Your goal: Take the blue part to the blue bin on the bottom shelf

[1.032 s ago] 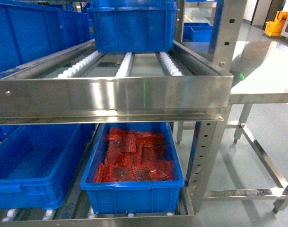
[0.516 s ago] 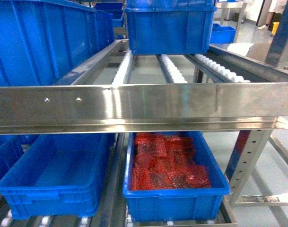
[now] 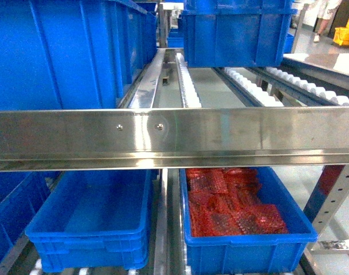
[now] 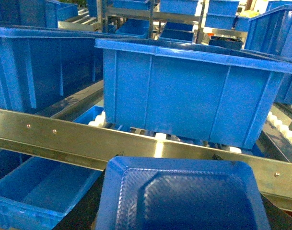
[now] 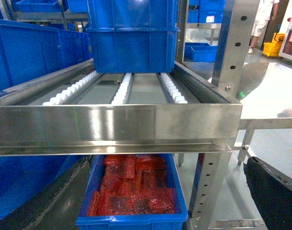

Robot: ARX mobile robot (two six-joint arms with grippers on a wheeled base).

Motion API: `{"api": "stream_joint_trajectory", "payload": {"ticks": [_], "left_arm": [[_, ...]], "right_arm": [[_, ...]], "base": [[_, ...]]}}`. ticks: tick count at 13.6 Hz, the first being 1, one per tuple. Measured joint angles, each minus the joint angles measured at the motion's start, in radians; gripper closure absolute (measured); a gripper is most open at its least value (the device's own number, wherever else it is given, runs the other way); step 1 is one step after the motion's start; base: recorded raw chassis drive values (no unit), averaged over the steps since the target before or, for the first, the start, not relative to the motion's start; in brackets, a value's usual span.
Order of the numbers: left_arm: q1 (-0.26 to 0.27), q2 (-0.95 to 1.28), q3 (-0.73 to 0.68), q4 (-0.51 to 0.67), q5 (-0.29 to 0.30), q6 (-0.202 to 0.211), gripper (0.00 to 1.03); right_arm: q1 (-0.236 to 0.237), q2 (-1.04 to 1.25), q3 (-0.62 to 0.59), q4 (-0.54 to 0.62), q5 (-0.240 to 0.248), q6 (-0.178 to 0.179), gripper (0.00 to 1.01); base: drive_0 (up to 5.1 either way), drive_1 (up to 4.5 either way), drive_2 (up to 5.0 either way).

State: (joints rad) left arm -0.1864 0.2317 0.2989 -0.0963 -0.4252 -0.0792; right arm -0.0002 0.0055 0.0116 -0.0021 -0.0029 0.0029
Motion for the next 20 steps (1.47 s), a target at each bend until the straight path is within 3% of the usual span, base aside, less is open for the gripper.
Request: {"api": "stream_joint_trajectory", "payload": {"ticks": [20], "left_arm": [[0.0,0.0,0.0,0.005,0.0,0.0,0.6]], "right_arm": [[0.0,0.0,0.0,-0.002,0.002,-0.002,0.03]], "base": [[0.0,0.0,0.0]]}}
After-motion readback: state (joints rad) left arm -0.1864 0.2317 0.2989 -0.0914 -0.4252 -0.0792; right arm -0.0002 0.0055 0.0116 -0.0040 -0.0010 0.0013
